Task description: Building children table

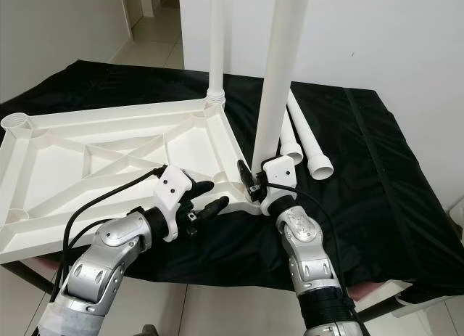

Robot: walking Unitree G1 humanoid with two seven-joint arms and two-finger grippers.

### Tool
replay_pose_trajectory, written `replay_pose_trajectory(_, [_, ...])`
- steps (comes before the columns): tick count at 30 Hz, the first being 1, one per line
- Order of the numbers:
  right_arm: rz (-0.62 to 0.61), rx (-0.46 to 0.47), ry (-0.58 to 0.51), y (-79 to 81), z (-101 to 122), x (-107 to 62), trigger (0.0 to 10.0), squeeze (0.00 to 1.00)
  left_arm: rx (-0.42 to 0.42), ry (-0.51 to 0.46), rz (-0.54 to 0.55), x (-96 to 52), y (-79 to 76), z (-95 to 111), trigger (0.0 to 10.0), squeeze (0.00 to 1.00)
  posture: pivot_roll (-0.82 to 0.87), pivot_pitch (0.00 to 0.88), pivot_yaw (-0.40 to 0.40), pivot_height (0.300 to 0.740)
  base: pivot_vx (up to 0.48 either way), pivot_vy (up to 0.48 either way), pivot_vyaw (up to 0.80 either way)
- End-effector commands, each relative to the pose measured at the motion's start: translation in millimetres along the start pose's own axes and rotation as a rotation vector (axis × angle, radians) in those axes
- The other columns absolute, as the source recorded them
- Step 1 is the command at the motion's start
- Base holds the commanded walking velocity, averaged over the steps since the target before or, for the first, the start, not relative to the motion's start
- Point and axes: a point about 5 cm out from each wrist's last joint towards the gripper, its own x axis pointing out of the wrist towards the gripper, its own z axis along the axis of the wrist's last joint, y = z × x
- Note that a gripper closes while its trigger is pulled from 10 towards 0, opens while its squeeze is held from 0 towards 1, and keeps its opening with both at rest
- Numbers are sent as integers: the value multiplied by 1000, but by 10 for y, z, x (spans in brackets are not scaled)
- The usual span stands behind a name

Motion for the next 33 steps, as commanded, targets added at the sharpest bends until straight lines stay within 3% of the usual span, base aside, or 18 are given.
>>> replay_pose_trajectory(1, [6, 38, 61, 3, -112, -18, 10000, 0, -3, -1, 30, -3, 15, 18, 10000, 0, 112, 13, -30, 740, 0, 0, 0])
replay_pose_trajectory(7, [-31, 100, 125, -83, -172, 3, 10000, 0, 6, -3, 40, -10, 45, 39, 10000, 0, 115, 19, -30, 740, 0, 0, 0])
replay_pose_trajectory(13, [25, 67, 116, -32, -169, -1, 10000, 0, 7, -3, 51, -18, 63, 47, 10000, 0, 118, 23, -33, 740, 0, 0, 0])
replay_pose_trajectory(22, [50, 190, 117, 21, -199, -48, 10000, 0, 7, -8, 71, -41, 88, 65, 10000, 0, 123, 35, -37, 740, 0, 0, 0])
replay_pose_trajectory(26, [112, 59, 92, 54, -175, -86, 10000, 0, 10, -11, 86, -55, 123, 81, 10000, 0, 125, 42, -35, 740, 0, 0, 0])
replay_pose_trajectory(33, [218, -27, 89, 133, -169, -150, 10000, 0, 7, -16, 93, -54, 141, 101, 10000, 0, 122, 48, -33, 740, 0, 0, 0])
